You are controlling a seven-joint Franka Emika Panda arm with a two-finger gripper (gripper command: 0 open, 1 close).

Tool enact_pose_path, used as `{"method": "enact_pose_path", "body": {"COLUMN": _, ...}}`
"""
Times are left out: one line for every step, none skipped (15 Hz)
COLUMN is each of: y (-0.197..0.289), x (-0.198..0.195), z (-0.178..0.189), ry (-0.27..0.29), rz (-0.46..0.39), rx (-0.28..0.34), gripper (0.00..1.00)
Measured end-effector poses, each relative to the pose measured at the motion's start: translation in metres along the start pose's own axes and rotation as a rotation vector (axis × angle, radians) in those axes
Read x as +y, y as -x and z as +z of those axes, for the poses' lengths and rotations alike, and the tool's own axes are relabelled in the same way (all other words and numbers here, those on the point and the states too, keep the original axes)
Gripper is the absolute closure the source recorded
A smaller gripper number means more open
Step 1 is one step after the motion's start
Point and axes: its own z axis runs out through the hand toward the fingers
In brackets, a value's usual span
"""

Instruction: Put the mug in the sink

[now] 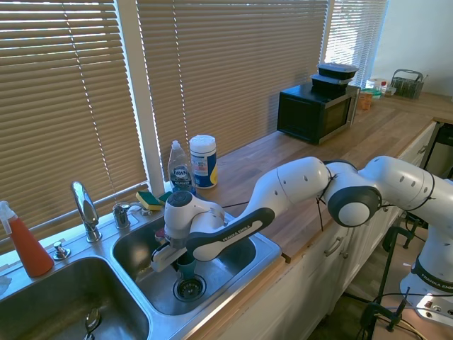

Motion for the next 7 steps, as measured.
{"method": "enact_pose_path", "body": {"y": 0.0, "x": -0.002, "z": -0.005, "ry": -0.01, "rz": -0.001, "rx": 0.002, "gripper": 0.0}}
{"method": "enact_pose_path", "body": {"y": 0.0, "x": -0.005, "z": -0.013, "ry": -0.022, "rz": -0.003, "rx": 0.005, "gripper": 0.0}}
{"method": "enact_pose_path", "body": {"y": 0.001, "x": -0.008, "z": -0.025, "ry": -0.032, "rz": -0.005, "rx": 0.007, "gripper": 0.0}}
{"method": "enact_pose_path", "body": {"y": 0.002, "x": -0.01, "z": -0.039, "ry": -0.037, "rz": -0.01, "rx": 0.008, "gripper": 0.0}}
{"method": "enact_pose_path", "body": {"y": 0.005, "x": -0.009, "z": -0.053, "ry": -0.039, "rz": -0.014, "rx": 0.01, "gripper": 0.0}}
{"method": "enact_pose_path", "body": {"y": 0.007, "x": -0.007, "z": -0.067, "ry": -0.037, "rz": -0.017, "rx": 0.012, "gripper": 0.0}}
{"method": "enact_pose_path", "body": {"y": 0.008, "x": -0.005, "z": -0.081, "ry": -0.036, "rz": -0.017, "rx": 0.015, "gripper": 0.0}}
